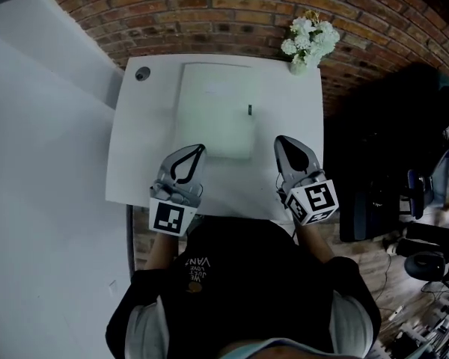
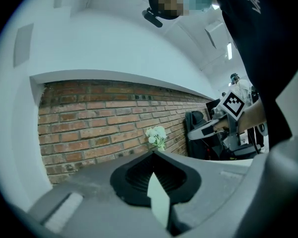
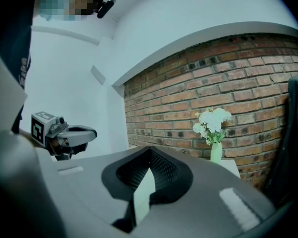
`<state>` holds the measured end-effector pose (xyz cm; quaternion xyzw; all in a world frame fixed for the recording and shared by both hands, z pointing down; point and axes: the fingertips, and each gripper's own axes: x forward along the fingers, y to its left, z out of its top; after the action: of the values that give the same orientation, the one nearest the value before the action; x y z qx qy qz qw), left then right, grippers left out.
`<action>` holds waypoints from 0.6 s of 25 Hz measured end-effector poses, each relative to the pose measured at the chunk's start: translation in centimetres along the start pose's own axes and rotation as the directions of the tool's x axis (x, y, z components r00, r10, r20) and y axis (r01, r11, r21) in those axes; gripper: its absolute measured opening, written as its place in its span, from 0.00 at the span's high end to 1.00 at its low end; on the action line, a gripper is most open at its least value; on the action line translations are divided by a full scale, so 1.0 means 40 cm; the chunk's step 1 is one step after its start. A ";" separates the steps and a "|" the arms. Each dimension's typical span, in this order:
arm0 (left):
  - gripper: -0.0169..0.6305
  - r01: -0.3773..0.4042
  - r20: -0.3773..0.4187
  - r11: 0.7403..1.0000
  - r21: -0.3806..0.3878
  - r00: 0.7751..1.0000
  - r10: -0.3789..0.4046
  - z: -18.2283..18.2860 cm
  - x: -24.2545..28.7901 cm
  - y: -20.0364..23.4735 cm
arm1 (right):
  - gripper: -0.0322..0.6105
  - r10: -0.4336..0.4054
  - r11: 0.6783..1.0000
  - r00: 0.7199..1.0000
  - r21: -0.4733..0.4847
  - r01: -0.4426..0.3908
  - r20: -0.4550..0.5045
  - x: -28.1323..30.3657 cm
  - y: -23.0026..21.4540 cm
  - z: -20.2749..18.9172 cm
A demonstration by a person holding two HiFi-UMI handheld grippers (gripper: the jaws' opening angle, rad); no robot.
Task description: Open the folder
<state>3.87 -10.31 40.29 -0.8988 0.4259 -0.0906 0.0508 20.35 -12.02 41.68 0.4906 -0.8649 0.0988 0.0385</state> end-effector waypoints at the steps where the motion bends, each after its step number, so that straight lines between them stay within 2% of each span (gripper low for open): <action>1: 0.97 -0.006 -0.003 1.000 -0.001 1.000 0.006 -0.006 0.004 -0.001 | 0.95 0.007 1.000 1.000 0.000 -0.007 -0.005 0.007 -0.004 -0.007; 5: 0.97 -0.001 0.013 0.998 0.062 1.000 0.000 -0.023 0.023 -0.013 | 0.95 0.032 0.999 0.999 -0.011 -0.033 -0.026 0.037 -0.011 -0.038; 15: 0.97 0.021 -0.055 0.999 0.042 0.998 -0.019 -0.104 0.078 -0.045 | 0.95 0.063 0.997 0.996 -0.032 -0.066 -0.070 0.096 -0.040 -0.096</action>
<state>6.31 -11.64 45.02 -0.8989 0.4160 -0.1248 0.0575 19.63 -15.24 46.28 0.4579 -0.8801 0.1019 0.0738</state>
